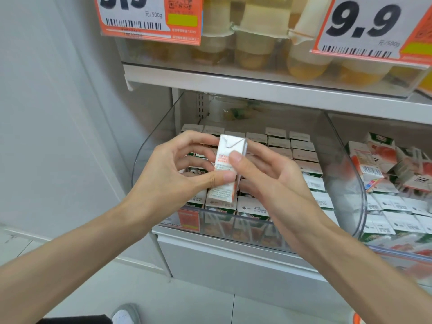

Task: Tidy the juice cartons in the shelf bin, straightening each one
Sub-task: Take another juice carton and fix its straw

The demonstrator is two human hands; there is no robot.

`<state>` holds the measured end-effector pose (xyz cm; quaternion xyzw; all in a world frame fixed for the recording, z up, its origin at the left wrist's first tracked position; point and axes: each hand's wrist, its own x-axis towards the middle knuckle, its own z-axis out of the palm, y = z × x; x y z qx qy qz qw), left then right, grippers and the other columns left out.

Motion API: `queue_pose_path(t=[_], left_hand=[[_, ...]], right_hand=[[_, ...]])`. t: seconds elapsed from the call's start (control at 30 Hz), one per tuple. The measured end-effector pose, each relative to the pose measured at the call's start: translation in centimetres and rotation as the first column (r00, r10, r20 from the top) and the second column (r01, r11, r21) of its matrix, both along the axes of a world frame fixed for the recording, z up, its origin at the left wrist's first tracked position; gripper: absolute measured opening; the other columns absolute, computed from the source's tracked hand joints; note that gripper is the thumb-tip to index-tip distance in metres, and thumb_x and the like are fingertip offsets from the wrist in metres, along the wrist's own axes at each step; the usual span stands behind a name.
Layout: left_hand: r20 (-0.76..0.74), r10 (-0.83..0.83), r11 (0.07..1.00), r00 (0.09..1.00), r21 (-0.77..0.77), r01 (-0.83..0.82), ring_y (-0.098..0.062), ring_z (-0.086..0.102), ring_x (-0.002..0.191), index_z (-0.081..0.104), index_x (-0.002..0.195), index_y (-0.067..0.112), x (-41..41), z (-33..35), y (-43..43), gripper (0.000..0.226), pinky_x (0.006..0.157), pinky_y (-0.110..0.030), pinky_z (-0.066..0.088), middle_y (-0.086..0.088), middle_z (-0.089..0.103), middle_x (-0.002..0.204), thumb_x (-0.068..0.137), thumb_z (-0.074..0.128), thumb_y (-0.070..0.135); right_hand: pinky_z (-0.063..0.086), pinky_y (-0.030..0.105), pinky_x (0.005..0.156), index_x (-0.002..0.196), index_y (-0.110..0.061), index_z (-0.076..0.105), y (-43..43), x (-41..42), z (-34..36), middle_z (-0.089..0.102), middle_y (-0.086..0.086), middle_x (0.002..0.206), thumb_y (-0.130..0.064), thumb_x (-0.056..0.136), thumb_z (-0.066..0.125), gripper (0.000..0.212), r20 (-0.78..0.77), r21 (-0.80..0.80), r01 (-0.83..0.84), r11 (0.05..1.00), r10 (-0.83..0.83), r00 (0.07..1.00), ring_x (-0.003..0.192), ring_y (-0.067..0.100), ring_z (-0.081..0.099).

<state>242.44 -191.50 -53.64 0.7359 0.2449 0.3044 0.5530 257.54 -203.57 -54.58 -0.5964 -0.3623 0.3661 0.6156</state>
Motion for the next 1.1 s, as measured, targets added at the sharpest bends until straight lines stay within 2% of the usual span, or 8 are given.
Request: queue_pose_path(t=[0.17,0.27,0.43,0.5,0.63,0.77,0.87,1.1], left_hand=[[-0.035,-0.061,0.997,0.998,-0.042,0.06,-0.015,0.077,0.1,0.07,0.125,0.028,0.1,0.3,-0.1,0.036,0.082,-0.023,0.061,0.005,0.078,0.111,0.09,0.071,0.036],[-0.094,-0.101,0.995,0.99,-0.01,0.101,-0.014,0.076,0.101,0.071,0.123,0.029,0.0,0.0,-0.1,0.035,0.085,-0.029,0.063,0.006,0.078,0.109,0.089,0.071,0.037],[-0.136,-0.134,0.991,0.982,-0.038,0.13,-0.011,0.077,0.095,0.071,0.127,0.031,0.1,-0.3,-0.1,0.045,0.082,-0.028,0.062,0.004,0.074,0.112,0.083,0.075,0.042],[-0.154,-0.146,0.987,0.977,-0.09,0.134,-0.01,0.077,0.094,0.067,0.134,0.032,0.1,-0.3,0.0,0.049,0.084,-0.026,0.062,0.008,0.074,0.118,0.086,0.073,0.043],[-0.179,-0.238,0.963,0.955,-0.168,0.209,-0.01,0.074,0.113,0.063,0.144,0.03,-0.2,0.1,0.5,0.049,0.097,-0.026,0.06,0.016,0.072,0.132,0.096,0.066,0.042],[-0.171,-0.201,0.979,0.965,-0.076,0.191,-0.006,0.072,0.116,0.068,0.133,0.03,-0.4,-0.2,0.8,0.046,0.1,-0.02,0.056,0.016,0.074,0.127,0.091,0.079,0.015],[-0.155,-0.117,0.991,0.981,0.049,0.126,-0.009,0.071,0.117,0.068,0.129,0.028,-0.3,-0.6,1.3,0.057,0.101,-0.028,0.058,0.011,0.075,0.123,0.081,0.088,0.004],[-0.097,0.002,0.967,0.995,0.253,0.023,-0.01,0.071,0.116,0.064,0.113,0.03,-0.5,-1.1,1.9,0.053,0.101,-0.038,0.057,0.017,0.074,0.119,0.073,0.095,0.016]], right_hand=[[0.066,0.034,0.081,0.138,-0.016,0.062,0.1,0.3,0.7,0.081,0.013,0.108,-0.042,0.103,0.064,0.043,-0.383,-0.095,0.051,0.994,-0.083,0.92,0.1,0.027,0.08],[0.067,0.033,0.075,0.13,-0.011,0.067,-0.1,0.7,1.0,0.081,0.017,0.102,-0.045,0.101,0.064,0.045,-0.429,-0.151,0.078,0.985,-0.137,0.893,0.095,0.032,0.08],[0.063,0.029,0.065,0.128,-0.013,0.07,0.0,0.7,0.9,0.082,0.012,0.097,-0.049,0.1,0.065,0.046,-0.321,-0.171,0.086,0.981,-0.138,0.937,0.078,0.023,0.079],[0.062,0.029,0.072,0.131,-0.016,0.068,0.1,0.6,0.8,0.083,0.007,0.101,-0.05,0.097,0.068,0.048,-0.279,-0.155,0.099,0.983,-0.14,0.95,0.083,0.019,0.08],[0.058,0.038,0.101,0.136,-0.012,0.059,-0.2,0.8,0.9,0.081,0.003,0.112,-0.037,0.096,0.073,0.05,-0.223,-0.062,0.057,0.996,-0.069,0.972,0.104,0.022,0.079],[0.051,0.047,0.112,0.132,-0.018,0.065,-0.3,0.8,0.5,0.075,-0.002,0.128,-0.027,0.086,0.081,0.05,-0.056,0.02,-0.026,0.999,0.027,0.998,0.119,0.021,0.073],[0.048,0.036,0.116,0.133,-0.027,0.067,-0.1,0.5,0.3,0.07,-0.01,0.134,-0.015,0.088,0.082,0.049,0.131,0.054,-0.069,0.996,0.061,0.989,0.131,0.008,0.063],[0.052,0.038,0.111,0.135,-0.032,0.065,0.0,0.4,0.2,0.07,-0.014,0.132,-0.002,0.087,0.083,0.059,0.268,0.057,-0.117,0.991,0.098,0.958,0.131,0.003,0.061]])
